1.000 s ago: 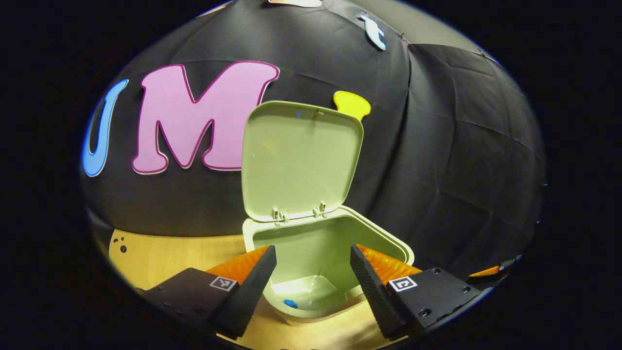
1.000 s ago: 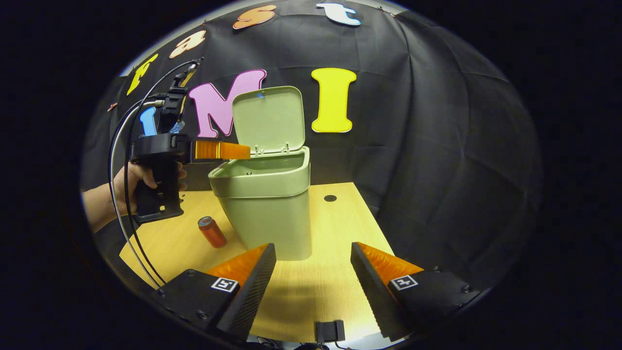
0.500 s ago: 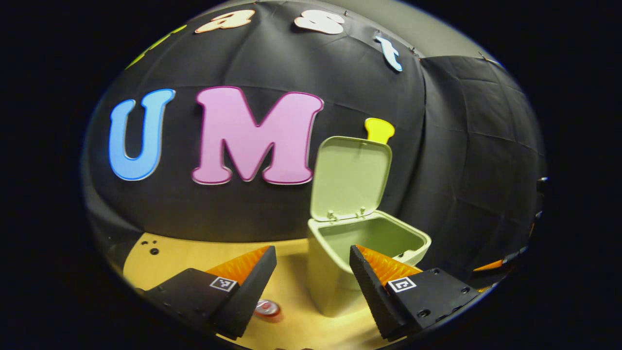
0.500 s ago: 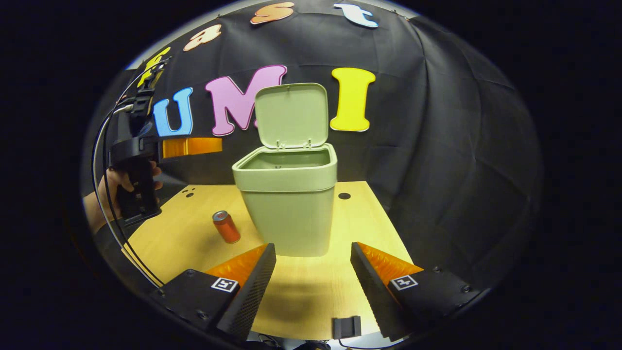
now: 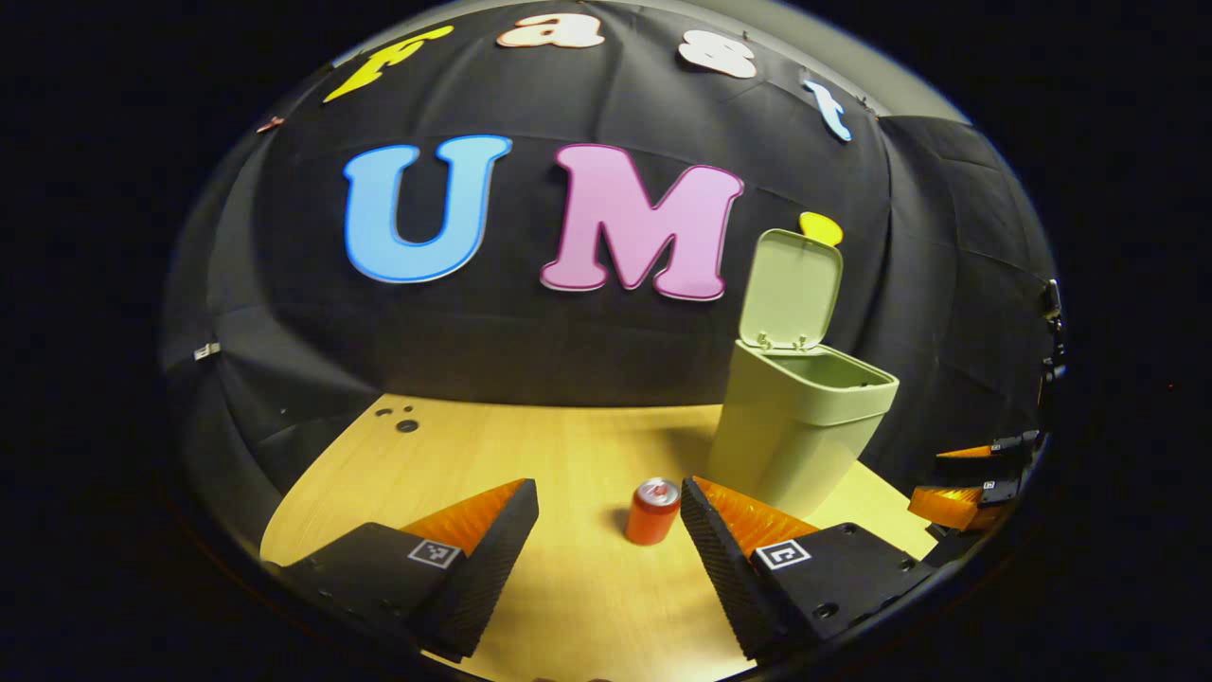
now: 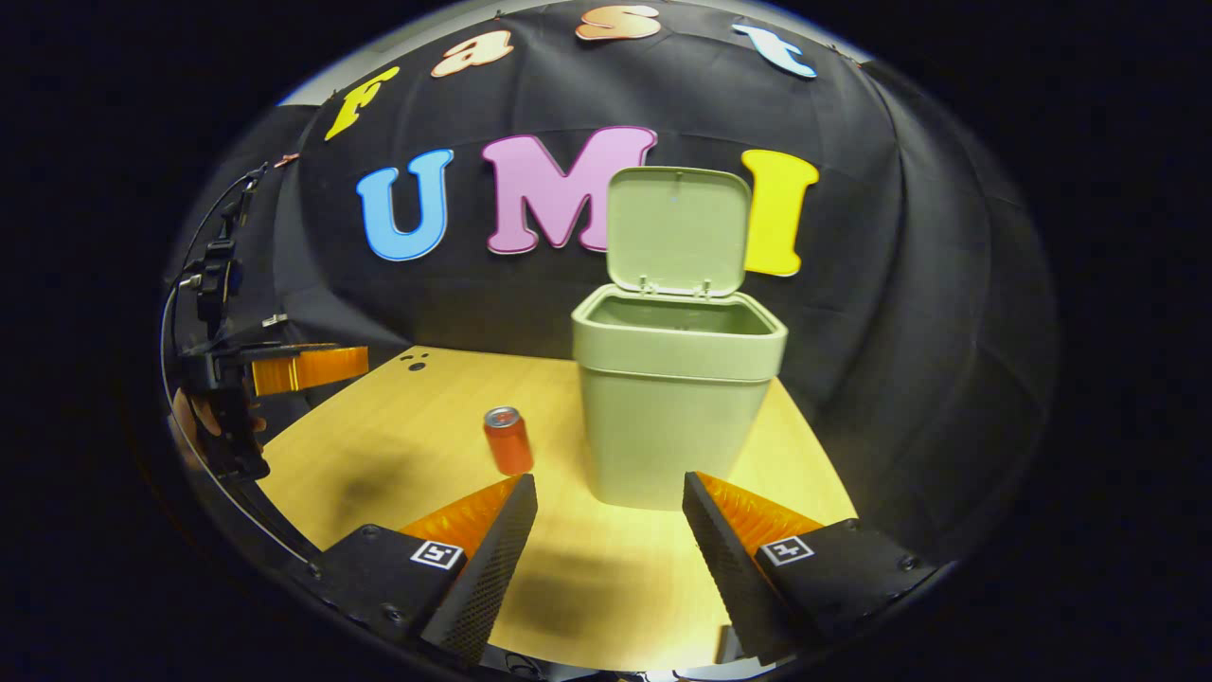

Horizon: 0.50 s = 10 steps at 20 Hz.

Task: Press the lid of the desktop garbage bin to open it, pick up the crumpled paper on the desktop and throw it into the bin, then pick up the pop can on the desktop and drop it into the bin, and finally close the garbage bin lid.

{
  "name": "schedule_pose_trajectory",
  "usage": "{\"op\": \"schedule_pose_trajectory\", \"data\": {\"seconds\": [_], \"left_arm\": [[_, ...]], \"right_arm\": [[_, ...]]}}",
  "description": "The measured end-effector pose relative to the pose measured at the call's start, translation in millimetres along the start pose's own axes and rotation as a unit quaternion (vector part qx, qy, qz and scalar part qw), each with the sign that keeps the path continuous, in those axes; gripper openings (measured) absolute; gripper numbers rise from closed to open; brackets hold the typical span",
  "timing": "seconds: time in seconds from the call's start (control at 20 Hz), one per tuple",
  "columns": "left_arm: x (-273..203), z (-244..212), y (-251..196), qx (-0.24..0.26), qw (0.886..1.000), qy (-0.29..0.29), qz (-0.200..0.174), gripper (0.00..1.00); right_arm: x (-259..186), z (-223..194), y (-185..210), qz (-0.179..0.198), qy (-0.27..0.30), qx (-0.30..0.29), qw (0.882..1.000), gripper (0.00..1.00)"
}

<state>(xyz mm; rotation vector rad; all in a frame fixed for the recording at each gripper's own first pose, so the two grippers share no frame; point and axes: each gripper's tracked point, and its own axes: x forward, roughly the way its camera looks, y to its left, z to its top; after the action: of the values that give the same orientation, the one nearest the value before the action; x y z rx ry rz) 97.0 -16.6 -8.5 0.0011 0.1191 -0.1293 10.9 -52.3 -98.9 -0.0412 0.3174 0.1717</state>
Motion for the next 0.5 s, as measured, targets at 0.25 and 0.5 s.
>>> {"op": "schedule_pose_trajectory", "data": {"seconds": [0.25, 0.5], "left_arm": [[-34, -33, 52, -0.039, 0.998, 0.020, 0.049, 0.97], [-43, -65, 79, -0.062, 0.992, 0.052, 0.092, 0.96]], "right_arm": [[38, -6, 51, 0.052, 0.006, -0.036, 0.998, 0.98], [94, -22, 80, 0.087, 0.018, -0.054, 0.995, 0.99]]}}
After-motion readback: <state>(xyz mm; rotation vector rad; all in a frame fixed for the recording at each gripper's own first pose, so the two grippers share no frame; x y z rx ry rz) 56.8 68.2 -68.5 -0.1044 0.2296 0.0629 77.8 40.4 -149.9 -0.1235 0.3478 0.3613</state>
